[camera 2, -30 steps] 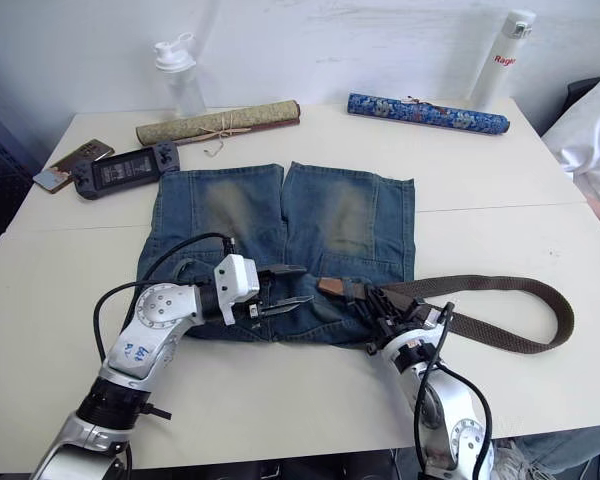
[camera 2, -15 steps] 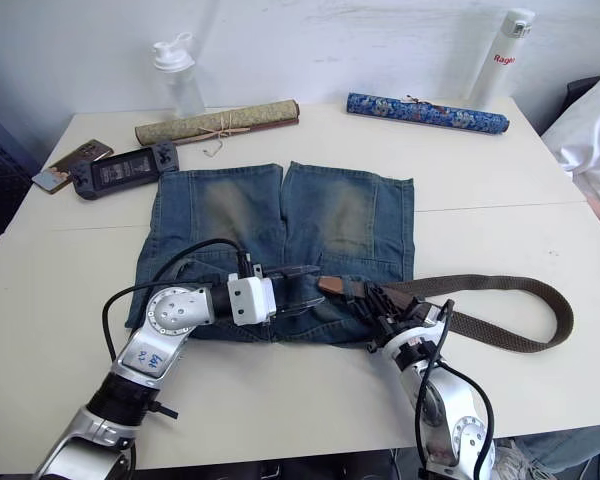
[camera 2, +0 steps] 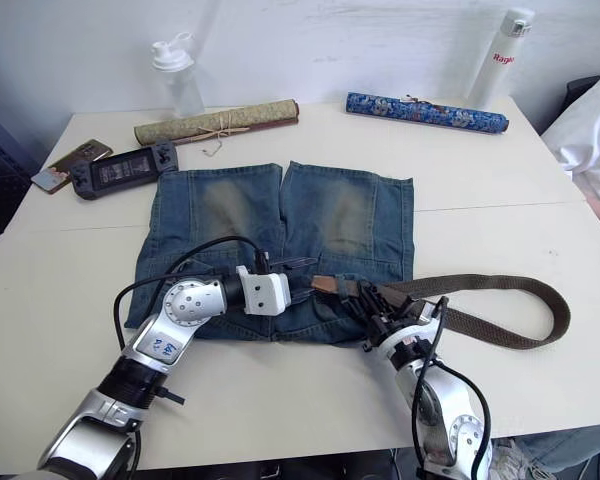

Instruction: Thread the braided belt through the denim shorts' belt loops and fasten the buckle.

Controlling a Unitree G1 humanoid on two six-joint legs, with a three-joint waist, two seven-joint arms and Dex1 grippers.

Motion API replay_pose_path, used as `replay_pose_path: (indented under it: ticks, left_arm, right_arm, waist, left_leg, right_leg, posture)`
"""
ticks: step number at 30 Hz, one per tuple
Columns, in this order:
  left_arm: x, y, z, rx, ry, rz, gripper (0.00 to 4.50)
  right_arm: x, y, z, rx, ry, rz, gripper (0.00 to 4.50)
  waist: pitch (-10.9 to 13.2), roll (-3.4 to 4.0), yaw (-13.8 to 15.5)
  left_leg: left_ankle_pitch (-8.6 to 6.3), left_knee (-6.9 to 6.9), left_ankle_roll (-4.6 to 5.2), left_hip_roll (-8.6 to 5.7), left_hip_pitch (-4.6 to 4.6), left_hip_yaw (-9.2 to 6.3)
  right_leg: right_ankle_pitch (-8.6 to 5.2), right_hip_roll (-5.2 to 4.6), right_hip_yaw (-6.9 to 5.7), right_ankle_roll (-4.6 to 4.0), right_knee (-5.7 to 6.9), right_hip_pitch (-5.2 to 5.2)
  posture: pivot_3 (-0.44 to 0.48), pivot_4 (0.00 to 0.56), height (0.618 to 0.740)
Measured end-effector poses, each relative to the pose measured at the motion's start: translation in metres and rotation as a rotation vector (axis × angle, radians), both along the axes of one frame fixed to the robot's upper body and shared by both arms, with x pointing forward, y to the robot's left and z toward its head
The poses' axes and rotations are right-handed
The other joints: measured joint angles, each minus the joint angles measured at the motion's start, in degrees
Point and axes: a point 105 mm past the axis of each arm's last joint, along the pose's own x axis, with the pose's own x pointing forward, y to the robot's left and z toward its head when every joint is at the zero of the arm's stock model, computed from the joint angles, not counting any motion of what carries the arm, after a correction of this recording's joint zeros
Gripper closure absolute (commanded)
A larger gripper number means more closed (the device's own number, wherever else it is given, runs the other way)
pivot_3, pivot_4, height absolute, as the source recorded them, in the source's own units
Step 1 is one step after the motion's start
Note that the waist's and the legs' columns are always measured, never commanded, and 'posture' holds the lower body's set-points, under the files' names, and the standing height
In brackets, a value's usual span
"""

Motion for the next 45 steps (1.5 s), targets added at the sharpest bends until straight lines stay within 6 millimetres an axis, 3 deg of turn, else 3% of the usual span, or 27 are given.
replay_pose_path:
  ticks: [6, 9, 13, 23, 27, 32, 35, 39, 45]
  left_arm:
    - [-0.004, -0.002, 0.002, -0.004, -0.03, -0.028, 2.08]
    - [-0.006, -0.003, 0.002, -0.002, -0.039, -0.04, 2.85]
    - [-0.01, -0.004, -0.004, 0.017, -0.036, -0.067, 4.49]
    - [-0.011, -0.004, -0.006, 0.029, -0.048, -0.07, 4.49]
    - [-0.011, -0.006, -0.006, 0.027, -0.048, -0.073, 4.5]
    - [-0.012, -0.008, -0.007, 0.021, -0.05, -0.075, 4.5]
    - [-0.012, -0.009, -0.007, 0.016, -0.051, -0.073, 4.5]
    - [-0.011, -0.01, -0.008, 0.012, -0.042, -0.065, 4.5]
    - [-0.013, -0.014, -0.009, -0.003, -0.032, -0.074, 4.5]
  right_arm:
    - [-0.002, 0.003, 0.0, -0.009, -0.001, 0.013, 4.43]
    - [-0.002, 0.004, 0.0, -0.01, -0.003, 0.017, 4.5]
    - [-0.002, 0.002, 0.0, -0.022, -0.007, 0.018, 4.5]
    - [-0.001, 0.0, 0.001, -0.058, -0.007, 0.028, 4.5]
    - [0.0, -0.004, 0.007, -0.093, -0.016, 0.013, 2.86]
    - [-0.012, -0.015, 0.032, -0.23, -0.105, -0.002, 0.23]
    - [-0.028, -0.027, 0.042, -0.492, -0.197, 0.023, 0.05]
    - [-0.052, -0.029, 0.051, -1.09, -0.413, 0.165, 0.05]
    - [-0.056, -0.024, 0.03, -1.456, -0.524, 0.292, 0.05]
  waist:
    - [0.0, 0.0, 0.01]
    - [0.0, 0.0, 0.01]
    - [0.0, 0.0, 0.01]
    - [0.0, 0.0, 0.08]
    - [0.0, 0.0, 0.12]
    - [0.0, 0.0, 0.21]
    - [0.01, 0.02, 0.33]
    - [-0.02, -0.06, 0.43]
    - [-0.01, -0.12, 0.68]
  left_leg:
    - [0.0, 0.0, 0.0, 0.0, 0.0, 0.0]
    - [0.0, 0.0, 0.0, 0.0, 0.0, 0.0]
    - [0.0, 0.01, 0.0, 0.0, 0.0, 0.01]
    - [0.01, 0.02, 0.01, -0.01, 0.01, 0.01]
    - [0.01, 0.03, 0.0, -0.01, 0.0, 0.01]
    - [0.01, 0.04, 0.0, -0.02, 0.0, 0.01]
    - [0.01, 0.1, 0.02, -0.06, -0.02, 0.02]
    - [0.0, 0.12, 0.04, -0.01, 0.01, -0.02]
    - [0.13, 0.11, -0.17, -0.05, 0.03, -0.05]
  right_leg:
    - [0.0, 0.0, 0.0, 0.0, 0.0, 0.0]
    - [0.0, 0.0, 0.0, 0.0, 0.0, 0.0]
    - [0.0, 0.0, 0.0, 0.0, 0.0, 0.0]
    - [0.0, 0.0, 0.0, 0.0, 0.01, 0.01]
    - [0.0, -0.01, 0.0, 0.0, 0.01, 0.01]
    - [0.0, -0.02, -0.01, 0.0, -0.01, 0.03]
    - [0.0, -0.04, -0.02, 0.01, -0.01, 0.04]
    - [0.01, -0.01, -0.08, 0.02, -0.05, 0.09]
    - [0.01, 0.0, -0.15, 0.01, -0.03, 0.11]
  posture:
    - [0.0, 0.15, 0.717]
    - [0.0, 0.15, 0.717]
    - [0.0, 0.15, 0.717]
    - [0.0, 0.15, 0.717]
    - [0.0, 0.15, 0.717]
    - [0.0, 0.15, 0.717]
    - [0.0, 0.15, 0.717]
    - [0.0, 0.15, 0.717]
    - [0.0, 0.15, 0.717]
